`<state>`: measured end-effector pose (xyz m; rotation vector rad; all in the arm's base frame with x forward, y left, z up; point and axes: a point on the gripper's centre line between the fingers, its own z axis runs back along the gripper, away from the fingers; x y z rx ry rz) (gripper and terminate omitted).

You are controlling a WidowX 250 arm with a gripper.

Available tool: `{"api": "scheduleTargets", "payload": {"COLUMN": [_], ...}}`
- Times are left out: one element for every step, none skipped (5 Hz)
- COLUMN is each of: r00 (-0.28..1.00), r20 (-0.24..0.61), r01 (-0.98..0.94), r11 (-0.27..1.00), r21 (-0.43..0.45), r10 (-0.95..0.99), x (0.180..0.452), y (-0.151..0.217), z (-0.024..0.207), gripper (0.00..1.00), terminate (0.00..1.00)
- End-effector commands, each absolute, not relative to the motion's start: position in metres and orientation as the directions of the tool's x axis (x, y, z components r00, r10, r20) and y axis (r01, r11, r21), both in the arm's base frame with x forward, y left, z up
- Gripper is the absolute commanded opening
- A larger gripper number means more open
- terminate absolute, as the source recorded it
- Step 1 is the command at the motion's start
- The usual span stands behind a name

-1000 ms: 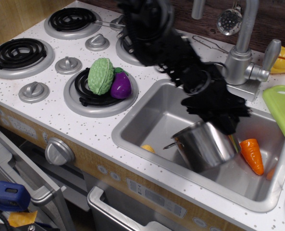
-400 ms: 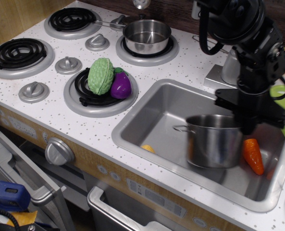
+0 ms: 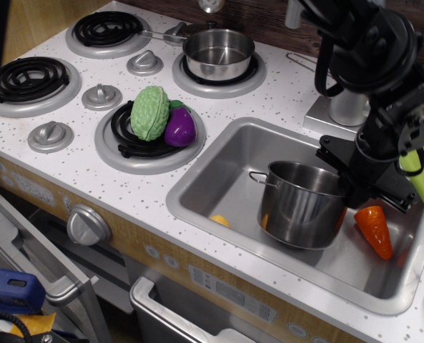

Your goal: Flip pot upright in sink

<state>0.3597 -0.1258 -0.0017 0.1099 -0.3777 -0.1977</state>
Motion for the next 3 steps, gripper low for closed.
{"api": "scheduleTargets", "payload": {"r00": [0.867, 0.867, 0.867], "r20": [0.448, 0.448, 0.448], "r01": [0.165, 0.165, 0.165], "r11": [0.974, 0.974, 0.974], "r21": [0.156, 0.156, 0.156], "r10": [-0.219, -0.219, -0.219], "x": [0.3618, 0.3618, 0.3618], "y": [-0.1301, -0.1301, -0.1301], "z": [0.0103, 0.0103, 0.0103], "gripper": [1.00, 1.00, 1.00], "terminate": [0.00, 0.00, 1.00]}}
